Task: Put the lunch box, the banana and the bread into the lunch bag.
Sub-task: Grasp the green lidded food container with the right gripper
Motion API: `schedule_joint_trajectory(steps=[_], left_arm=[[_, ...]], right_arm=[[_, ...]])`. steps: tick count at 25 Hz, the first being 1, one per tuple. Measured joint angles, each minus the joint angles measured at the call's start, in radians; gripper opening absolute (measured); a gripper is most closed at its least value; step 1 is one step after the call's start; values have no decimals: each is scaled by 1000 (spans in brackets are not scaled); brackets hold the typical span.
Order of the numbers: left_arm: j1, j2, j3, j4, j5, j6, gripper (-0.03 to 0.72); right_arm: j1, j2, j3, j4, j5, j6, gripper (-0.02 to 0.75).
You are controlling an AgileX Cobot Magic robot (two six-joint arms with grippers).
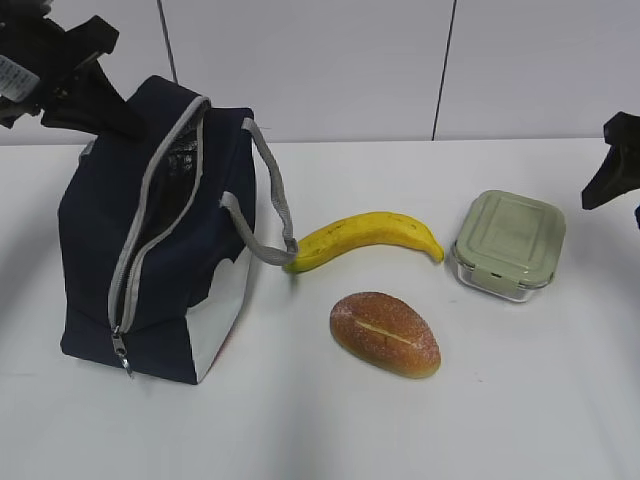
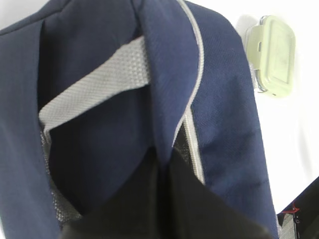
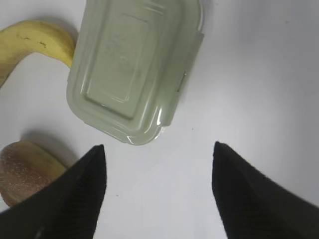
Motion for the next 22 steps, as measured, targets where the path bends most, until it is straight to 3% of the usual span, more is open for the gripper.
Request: schedule_joint_trajectory(steps=[7,11,15,22], left_arm=[[0,0,0,0,-7,5,0],[0,0,0,0,-9,5,0],[0,0,0,0,-8,5,0],[0,0,0,0,-7,6,0]], right_arm=[[-13,0,157,190,-144,-163,491],[-42,6,221,372,-206,-331,491],[-108,52,232,552,-194,-475,491],[-167,181,232,738,-99,-682,491]])
